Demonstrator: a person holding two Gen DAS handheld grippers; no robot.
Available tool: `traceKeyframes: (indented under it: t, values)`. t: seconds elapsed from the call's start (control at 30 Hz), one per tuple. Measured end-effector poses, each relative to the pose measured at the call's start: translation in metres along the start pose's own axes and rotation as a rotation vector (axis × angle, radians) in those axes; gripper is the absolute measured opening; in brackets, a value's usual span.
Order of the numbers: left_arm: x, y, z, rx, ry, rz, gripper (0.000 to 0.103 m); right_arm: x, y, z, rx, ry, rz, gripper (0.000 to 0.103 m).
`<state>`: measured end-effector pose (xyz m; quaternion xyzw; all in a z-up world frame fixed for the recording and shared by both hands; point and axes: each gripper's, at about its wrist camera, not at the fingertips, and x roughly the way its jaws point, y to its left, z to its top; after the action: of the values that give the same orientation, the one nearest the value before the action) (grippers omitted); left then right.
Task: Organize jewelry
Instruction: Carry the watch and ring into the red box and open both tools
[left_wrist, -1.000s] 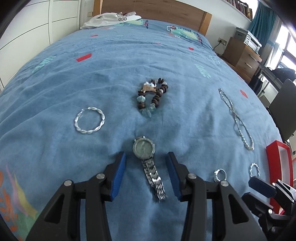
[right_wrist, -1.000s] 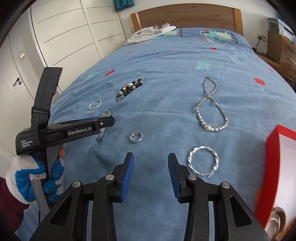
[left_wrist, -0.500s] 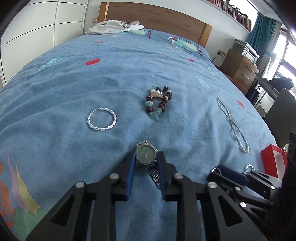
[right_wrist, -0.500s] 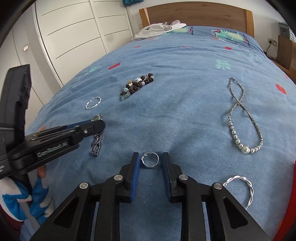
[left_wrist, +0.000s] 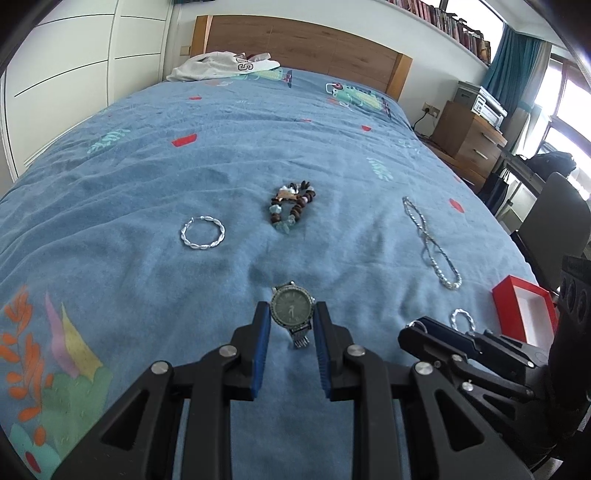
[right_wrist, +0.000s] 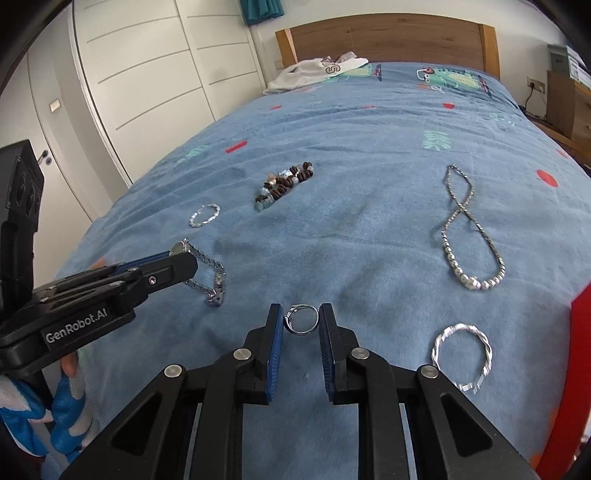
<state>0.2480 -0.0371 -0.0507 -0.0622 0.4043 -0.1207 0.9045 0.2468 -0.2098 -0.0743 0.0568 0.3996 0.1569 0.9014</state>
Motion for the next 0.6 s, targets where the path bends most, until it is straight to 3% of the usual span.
traceKeyframes:
  t: [0.3,0.6]
  values:
    - [-0.034,-0.037,-0.009,0.033,-0.009,-0.037,0.022,-0.059,-0.006,-0.009,0.031,-0.059,-0.008,0.02]
    - [-0.048,-0.121,-0.018,0.123,0.002,-0.163,0.022,-0.128,-0.049,-0.033,0.096,-0.109,-0.105,0.02]
